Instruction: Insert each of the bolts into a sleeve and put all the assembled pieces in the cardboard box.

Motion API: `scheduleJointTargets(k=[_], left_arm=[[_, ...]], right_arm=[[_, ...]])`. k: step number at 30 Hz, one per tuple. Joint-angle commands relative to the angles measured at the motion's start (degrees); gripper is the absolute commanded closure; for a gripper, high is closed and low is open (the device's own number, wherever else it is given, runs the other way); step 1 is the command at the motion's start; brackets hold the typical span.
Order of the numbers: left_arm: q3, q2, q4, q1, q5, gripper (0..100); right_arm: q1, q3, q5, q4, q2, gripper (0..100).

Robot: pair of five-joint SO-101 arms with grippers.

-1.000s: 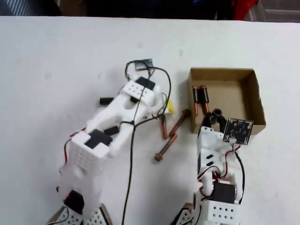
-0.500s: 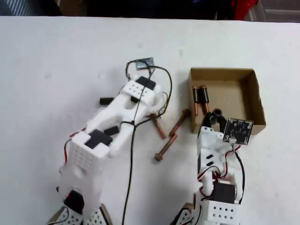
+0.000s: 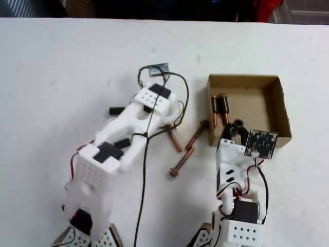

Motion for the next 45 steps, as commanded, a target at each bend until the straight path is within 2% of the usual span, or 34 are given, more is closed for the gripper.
scheduleJointTargets(k=[1,6,9,14,29,45], left_arm=[[-5.01,-0.84,5.63,-1.98,0.62,82],[-9.49,-0.4,11.43,-1.98,3.6,67],[-9.41,-0.31,11.52,-1.98,4.48,64],[-9.32,-0.22,14.07,-1.01,5.01,63],[-5.8,-0.13,14.59,-0.04,15.82,63],[-4.04,-0.04,14.24,0.57,18.55,64]], right_arm=[[0.4,0.0,-0.44,-1.54,-0.75,98.1],[0.4,0.0,-0.44,-1.54,-0.75,98.1],[0.4,0.0,-0.44,-1.54,-0.75,98.1],[0.4,0.0,-0.44,-1.54,-0.75,98.1],[0.4,0.0,-0.44,-1.45,-0.75,98.1],[0.4,0.09,-0.44,-1.45,-0.75,98.1]])
